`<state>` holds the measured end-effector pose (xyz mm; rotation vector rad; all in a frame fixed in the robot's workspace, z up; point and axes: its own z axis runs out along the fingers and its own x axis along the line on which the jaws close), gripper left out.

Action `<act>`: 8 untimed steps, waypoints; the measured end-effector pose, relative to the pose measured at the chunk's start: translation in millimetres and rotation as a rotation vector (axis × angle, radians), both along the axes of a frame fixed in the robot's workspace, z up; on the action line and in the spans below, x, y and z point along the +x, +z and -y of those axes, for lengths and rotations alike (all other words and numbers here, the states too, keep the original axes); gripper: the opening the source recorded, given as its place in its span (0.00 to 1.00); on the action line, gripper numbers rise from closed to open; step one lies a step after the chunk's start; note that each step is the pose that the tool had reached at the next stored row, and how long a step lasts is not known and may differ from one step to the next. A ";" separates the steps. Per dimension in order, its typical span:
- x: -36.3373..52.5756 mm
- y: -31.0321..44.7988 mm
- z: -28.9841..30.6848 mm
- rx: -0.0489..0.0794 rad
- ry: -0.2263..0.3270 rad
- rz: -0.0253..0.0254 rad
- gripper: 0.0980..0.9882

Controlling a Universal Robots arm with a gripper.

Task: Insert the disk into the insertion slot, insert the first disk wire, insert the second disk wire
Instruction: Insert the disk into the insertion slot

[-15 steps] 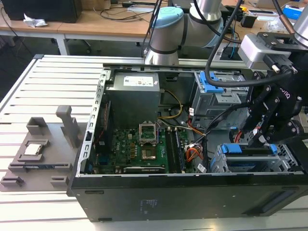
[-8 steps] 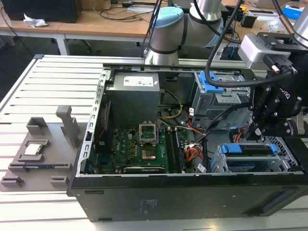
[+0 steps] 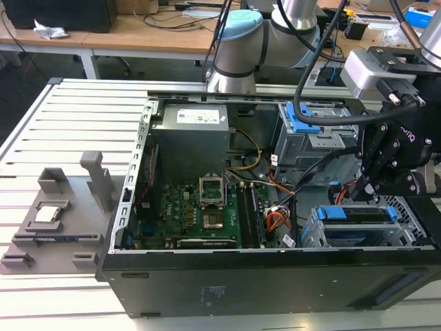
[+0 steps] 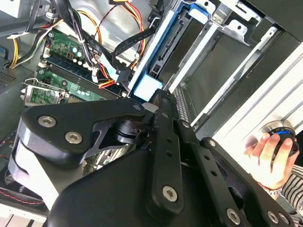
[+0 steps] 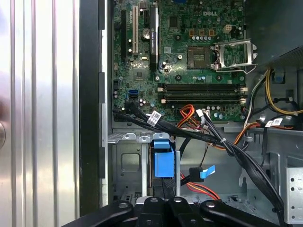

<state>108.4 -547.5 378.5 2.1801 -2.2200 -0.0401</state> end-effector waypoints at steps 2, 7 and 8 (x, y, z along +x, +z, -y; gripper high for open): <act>0.0 0.0 0.0 0.000 0.000 0.0000 0.01; 2.5 -0.3 0.0 0.000 0.000 -0.0003 0.01; 3.9 -0.2 0.0 0.000 0.000 -0.0007 0.01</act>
